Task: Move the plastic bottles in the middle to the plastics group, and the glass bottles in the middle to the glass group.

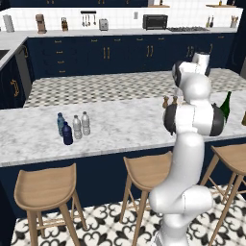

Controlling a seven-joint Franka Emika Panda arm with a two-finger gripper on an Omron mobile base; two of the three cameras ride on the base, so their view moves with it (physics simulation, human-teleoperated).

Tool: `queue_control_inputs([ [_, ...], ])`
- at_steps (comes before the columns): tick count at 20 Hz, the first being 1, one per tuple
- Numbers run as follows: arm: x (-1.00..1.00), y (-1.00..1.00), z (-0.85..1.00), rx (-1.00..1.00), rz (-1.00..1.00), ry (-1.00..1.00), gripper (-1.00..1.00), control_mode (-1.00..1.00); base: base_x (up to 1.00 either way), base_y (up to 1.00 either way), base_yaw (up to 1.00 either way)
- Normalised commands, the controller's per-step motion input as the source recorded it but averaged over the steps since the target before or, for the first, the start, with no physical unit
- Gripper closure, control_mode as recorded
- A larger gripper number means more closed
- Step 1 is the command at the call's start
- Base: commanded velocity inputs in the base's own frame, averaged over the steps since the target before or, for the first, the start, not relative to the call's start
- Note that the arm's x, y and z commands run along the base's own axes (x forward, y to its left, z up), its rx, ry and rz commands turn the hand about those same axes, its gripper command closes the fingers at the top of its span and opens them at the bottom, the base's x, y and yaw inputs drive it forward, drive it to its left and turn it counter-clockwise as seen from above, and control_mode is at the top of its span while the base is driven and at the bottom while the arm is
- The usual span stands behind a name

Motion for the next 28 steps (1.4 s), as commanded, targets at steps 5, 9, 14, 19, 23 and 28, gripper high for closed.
queue_control_inputs([
  [5,0.07,-0.69,0.0,0.03,-0.24,0.01,1.0,-1.0,0.0,0.0,0.0],
  [9,-0.11,-0.46,-0.04,0.0,-0.13,-0.02,1.0,-1.0,0.0,0.0,0.0],
  [14,-0.28,-0.31,-0.48,0.0,-0.11,-0.18,1.0,-1.0,0.0,0.0,0.0],
  [19,0.04,-0.21,0.0,0.0,-0.14,-0.03,1.0,-1.0,0.0,0.0,0.0],
  [23,0.01,-0.13,0.0,0.0,-0.12,-0.01,1.0,-1.0,0.0,0.0,0.0],
  [28,0.04,-0.13,0.0,0.0,-0.12,0.0,1.0,-1.0,0.0,0.0,0.0],
])
